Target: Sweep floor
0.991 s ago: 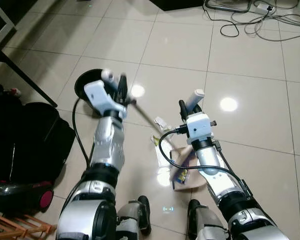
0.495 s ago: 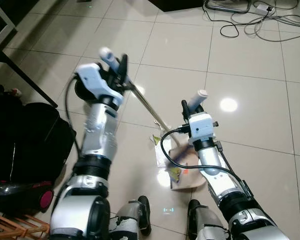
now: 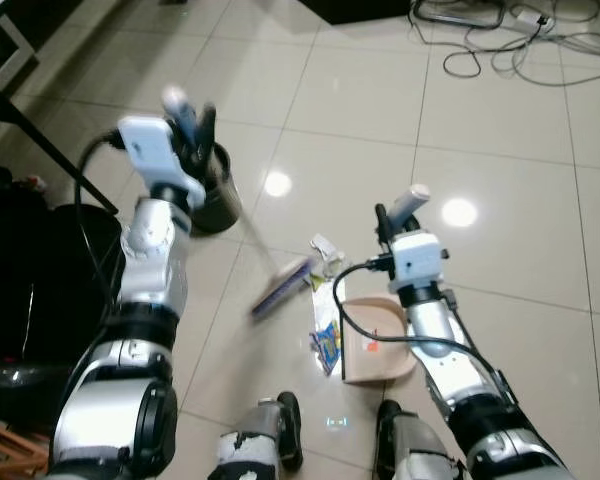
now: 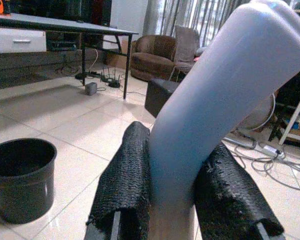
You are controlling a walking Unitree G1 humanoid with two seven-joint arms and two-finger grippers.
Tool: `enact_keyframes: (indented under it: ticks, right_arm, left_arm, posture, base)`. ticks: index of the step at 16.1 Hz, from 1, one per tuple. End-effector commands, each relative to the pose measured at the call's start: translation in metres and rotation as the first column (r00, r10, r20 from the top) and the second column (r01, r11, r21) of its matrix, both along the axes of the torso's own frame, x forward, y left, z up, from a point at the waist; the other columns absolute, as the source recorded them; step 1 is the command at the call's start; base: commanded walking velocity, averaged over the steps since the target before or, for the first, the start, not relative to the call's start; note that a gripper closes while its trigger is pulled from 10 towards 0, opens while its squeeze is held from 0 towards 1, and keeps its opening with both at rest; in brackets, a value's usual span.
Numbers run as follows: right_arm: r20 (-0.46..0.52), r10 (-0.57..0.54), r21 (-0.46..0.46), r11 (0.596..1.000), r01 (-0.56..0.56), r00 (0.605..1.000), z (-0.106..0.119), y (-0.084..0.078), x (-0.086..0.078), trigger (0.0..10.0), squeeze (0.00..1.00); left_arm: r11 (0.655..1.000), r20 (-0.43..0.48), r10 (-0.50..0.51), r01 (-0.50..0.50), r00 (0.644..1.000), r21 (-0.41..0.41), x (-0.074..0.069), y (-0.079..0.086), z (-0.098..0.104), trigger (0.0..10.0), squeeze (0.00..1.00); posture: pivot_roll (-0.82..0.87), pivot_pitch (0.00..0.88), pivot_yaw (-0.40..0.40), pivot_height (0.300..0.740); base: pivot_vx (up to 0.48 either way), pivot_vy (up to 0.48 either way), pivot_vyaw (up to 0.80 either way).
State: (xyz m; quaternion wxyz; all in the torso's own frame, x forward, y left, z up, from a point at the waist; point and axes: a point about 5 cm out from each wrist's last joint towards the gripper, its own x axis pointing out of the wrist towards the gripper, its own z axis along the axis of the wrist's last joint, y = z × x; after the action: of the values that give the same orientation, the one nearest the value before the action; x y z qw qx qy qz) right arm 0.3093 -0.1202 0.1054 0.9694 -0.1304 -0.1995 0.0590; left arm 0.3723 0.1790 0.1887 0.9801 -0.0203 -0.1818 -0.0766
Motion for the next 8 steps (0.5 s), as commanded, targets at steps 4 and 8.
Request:
enact_keyframes:
  ticks: [4, 8]
  right_arm:
    - [0.096, -0.016, 0.027, 1.0, 0.014, 0.995, 0.023, -0.014, -0.004, 10.0, 0.0]
    - [0.101, 0.028, -0.078, 0.997, -0.02, 0.994, 0.026, -0.024, -0.011, 10.0, 0.0]
  left_arm:
    - [0.996, -0.065, 0.063, -0.058, 0.996, 0.072, -0.006, 0.004, -0.025, 10.0, 0.0]
    - [0.992, -0.115, 0.115, -0.108, 0.987, 0.068, -0.012, 0.002, -0.043, 10.0, 0.0]
  posture:
    - [0.11, 0.23, 0.139, 0.74]
    - [0.11, 0.234, 0.139, 0.74]
  base:
    - [0.0, 0.0, 0.0]
    - [0.0, 0.0, 0.0]
